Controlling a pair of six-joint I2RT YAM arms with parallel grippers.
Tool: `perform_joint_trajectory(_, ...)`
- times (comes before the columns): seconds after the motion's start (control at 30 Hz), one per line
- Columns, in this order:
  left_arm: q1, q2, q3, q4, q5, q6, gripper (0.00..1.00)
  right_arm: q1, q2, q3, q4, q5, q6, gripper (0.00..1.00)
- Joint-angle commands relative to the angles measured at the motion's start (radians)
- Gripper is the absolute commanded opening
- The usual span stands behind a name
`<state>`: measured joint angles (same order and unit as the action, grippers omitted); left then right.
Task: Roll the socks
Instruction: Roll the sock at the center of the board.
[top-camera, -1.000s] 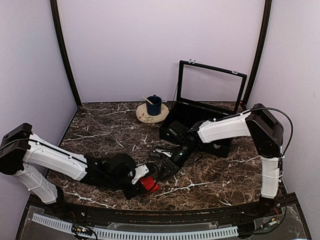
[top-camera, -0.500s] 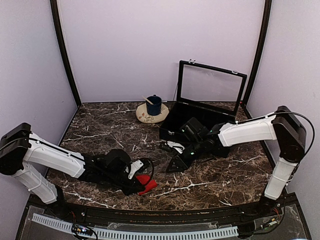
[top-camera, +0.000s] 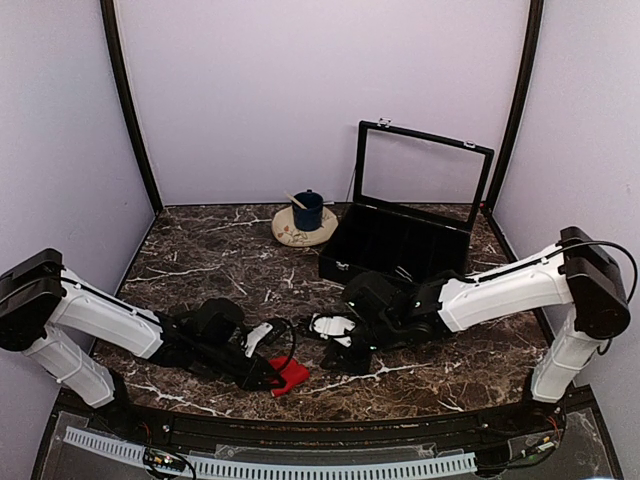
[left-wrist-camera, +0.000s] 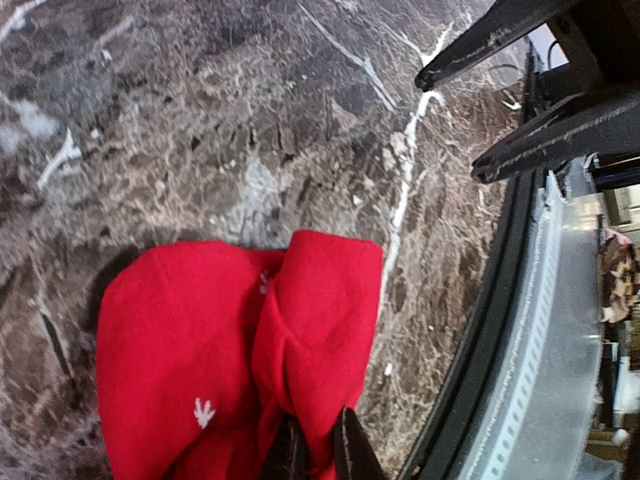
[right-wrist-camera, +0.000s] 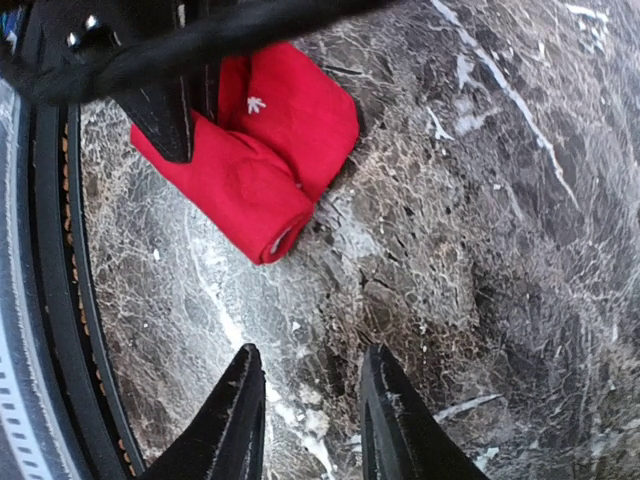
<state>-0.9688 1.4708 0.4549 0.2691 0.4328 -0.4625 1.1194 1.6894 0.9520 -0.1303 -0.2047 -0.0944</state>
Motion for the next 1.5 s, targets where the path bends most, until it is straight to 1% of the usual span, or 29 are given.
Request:
perform_joint_trajectory(0.0, 0.024, 0.027, -0.072, 0.019, 0.134, -0.067, 0.0, 0.054, -0.022, -0.006, 0.08, 0.139, -0.094, 0.31)
perform_joint_trajectory(0.1, 0.045, 0.051, -0.096, 0.081, 0.196, -0.102, 0.0, 0.099, 0.0, 0.015, 0.068, 0.182, -0.145, 0.32)
perform_joint_trajectory(0.2, 0.058, 0.073, -0.102, 0.111, 0.237, -0.118, 0.0, 0.139, 0.019, 0.032, 0.063, 0.215, -0.187, 0.32)
perform_joint_trajectory(0.43, 0.075, 0.114, -0.091, 0.112, 0.272, -0.117, 0.0, 0.212, 0.055, 0.067, 0.064, 0.255, -0.238, 0.37)
perform_joint_trajectory(0.63, 0.086, 0.133, -0.09, 0.112, 0.285, -0.109, 0.0, 0.256, 0.104, 0.102, 0.045, 0.259, -0.269, 0.37)
perform_joint_trajectory(0.93, 0.096, 0.137, -0.093, 0.112, 0.3, -0.094, 0.0, 0.277, 0.16, 0.134, 0.039, 0.26, -0.304, 0.37)
perform_joint_trajectory(1.0, 0.097, 0.138, -0.091, 0.111, 0.332, -0.091, 0.0, 0.277, 0.173, 0.141, 0.037, 0.258, -0.313, 0.37)
perform_joint_trajectory(1.27, 0.108, 0.153, -0.087, 0.114, 0.377, -0.074, 0.0, 0.276, 0.227, 0.156, 0.045, 0.269, -0.332, 0.37)
perform_joint_trajectory(1.47, 0.121, 0.163, -0.065, 0.1, 0.395, -0.056, 0.0, 0.277, 0.271, 0.162, 0.044, 0.262, -0.336, 0.34)
